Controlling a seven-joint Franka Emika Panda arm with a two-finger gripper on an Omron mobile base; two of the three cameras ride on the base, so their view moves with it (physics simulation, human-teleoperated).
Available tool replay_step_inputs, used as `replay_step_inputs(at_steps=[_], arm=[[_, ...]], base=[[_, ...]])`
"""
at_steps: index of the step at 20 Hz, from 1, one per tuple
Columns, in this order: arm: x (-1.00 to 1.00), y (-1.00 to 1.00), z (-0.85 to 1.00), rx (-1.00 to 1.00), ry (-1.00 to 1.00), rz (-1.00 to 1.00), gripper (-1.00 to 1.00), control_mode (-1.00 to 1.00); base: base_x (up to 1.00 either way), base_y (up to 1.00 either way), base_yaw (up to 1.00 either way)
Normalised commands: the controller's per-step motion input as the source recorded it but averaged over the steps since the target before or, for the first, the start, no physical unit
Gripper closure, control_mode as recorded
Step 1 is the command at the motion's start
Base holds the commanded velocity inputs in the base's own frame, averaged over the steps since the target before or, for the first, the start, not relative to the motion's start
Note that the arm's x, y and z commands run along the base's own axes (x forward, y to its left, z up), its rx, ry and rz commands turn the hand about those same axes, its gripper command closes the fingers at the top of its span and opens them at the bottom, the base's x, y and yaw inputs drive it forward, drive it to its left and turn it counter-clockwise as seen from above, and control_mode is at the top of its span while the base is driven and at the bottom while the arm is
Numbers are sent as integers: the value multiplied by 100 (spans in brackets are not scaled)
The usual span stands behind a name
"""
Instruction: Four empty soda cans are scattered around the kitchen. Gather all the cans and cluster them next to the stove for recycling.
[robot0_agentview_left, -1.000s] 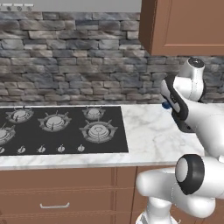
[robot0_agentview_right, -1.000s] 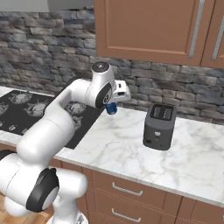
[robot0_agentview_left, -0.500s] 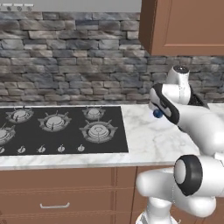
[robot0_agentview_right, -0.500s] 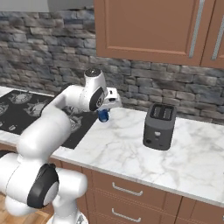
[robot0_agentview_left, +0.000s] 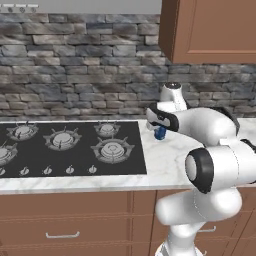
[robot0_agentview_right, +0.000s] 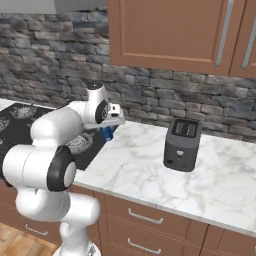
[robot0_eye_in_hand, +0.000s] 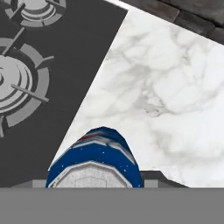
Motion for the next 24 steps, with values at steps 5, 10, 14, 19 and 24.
replay_step_inputs(at_steps=[5,10,14,19,24], arm=[[54,2,-37,0,1,0,100,-100],[50,0,-47,0,0,0,100,-100],[23,1,-39,0,0,0,100,-100],[27,2,-36,0,1,0,100,-100],[20,3,-29,0,0,0,100,-100]], base=[[0,0,0],[0,0,0],[0,0,0],[0,0,0],[0,0,0]])
